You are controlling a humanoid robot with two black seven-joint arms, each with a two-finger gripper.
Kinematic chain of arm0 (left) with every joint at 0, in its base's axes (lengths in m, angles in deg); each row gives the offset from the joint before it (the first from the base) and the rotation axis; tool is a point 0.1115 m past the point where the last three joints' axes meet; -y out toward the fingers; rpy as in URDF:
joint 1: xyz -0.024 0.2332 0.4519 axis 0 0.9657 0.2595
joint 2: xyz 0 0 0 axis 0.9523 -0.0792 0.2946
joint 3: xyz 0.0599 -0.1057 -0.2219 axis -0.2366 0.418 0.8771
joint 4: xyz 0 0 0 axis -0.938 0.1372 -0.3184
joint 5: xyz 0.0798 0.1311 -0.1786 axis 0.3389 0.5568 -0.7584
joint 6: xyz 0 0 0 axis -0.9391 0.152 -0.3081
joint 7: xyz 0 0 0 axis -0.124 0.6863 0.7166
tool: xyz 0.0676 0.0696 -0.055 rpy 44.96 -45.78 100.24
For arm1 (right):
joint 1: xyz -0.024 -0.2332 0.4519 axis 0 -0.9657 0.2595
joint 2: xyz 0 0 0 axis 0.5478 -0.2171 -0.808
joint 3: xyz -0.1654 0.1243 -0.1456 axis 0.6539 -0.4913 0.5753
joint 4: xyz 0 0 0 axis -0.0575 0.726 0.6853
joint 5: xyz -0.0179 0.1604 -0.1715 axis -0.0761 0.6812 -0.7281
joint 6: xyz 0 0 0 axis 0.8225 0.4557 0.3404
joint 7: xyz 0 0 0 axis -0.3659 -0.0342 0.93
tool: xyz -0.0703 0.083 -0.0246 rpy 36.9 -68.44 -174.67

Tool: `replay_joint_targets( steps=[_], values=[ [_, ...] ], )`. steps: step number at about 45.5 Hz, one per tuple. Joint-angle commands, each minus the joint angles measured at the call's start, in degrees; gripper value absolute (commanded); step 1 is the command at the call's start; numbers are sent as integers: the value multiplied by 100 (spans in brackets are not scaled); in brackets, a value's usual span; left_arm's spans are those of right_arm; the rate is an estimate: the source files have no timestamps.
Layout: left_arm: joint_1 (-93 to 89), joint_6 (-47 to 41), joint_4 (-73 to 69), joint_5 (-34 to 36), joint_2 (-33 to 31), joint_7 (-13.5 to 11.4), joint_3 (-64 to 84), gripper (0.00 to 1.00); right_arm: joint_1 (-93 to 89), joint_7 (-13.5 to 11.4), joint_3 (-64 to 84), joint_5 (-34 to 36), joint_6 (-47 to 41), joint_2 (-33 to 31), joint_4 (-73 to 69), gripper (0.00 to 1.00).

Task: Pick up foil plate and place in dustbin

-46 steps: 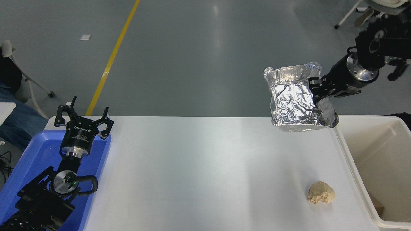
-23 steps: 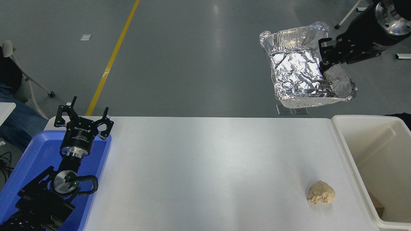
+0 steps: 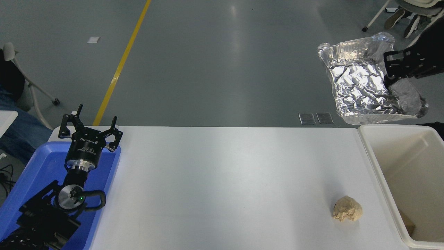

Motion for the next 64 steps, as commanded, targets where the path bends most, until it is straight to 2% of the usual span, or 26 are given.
replay_joint_targets(
  steps=[1,5,10,14,21,31,43,45,46,47,48,60,64],
  values=[
    [-1,1,-2,0,1,-9,0,100,-1791,528,-775,-1001,163,-994,1163,0],
    [-1,1,-2,0,1,-9,0,100,-2705,783,-1153,-1098,628,-985,1752,0],
    [-1,1,-2,0,1,-9,0,100,-3847,862,-1540,-1089,1252,-845,2359,0],
    [-1,1,-2,0,1,-9,0,100,-4788,863,-1970,-1072,1771,-547,2790,0],
    [-1,-7,-2,-9,1,-9,9,100,-6160,854,-2700,-1045,2071,25,3660,0],
    [-1,-7,-2,-9,1,-9,18,100,-7374,845,-2815,-781,2677,1150,4803,0],
    [-1,-7,-2,-9,1,-9,18,100,-7620,775,-2806,-790,3125,1432,5067,0],
    [-1,-7,-2,-9,1,-9,18,100,-7620,757,-2806,-790,3178,1432,5076,29],
    [-1,-7,-2,-9,1,-9,18,100,-7620,748,-2806,-782,3204,1432,5085,54],
    [-1,-7,-2,-9,1,-9,18,100,-7620,748,-2806,-781,3205,1432,5085,86],
    [-1,-7,-2,-9,1,-9,18,100,-7620,748,-2797,-790,3205,1432,5076,100],
    [-9,1,-2,0,1,-9,9,100,-7445,783,-2753,-790,3170,1432,4953,100],
    [-18,10,-2,0,1,0,0,100,-6779,784,-2543,-860,3117,1406,4384,100]
  ],
)
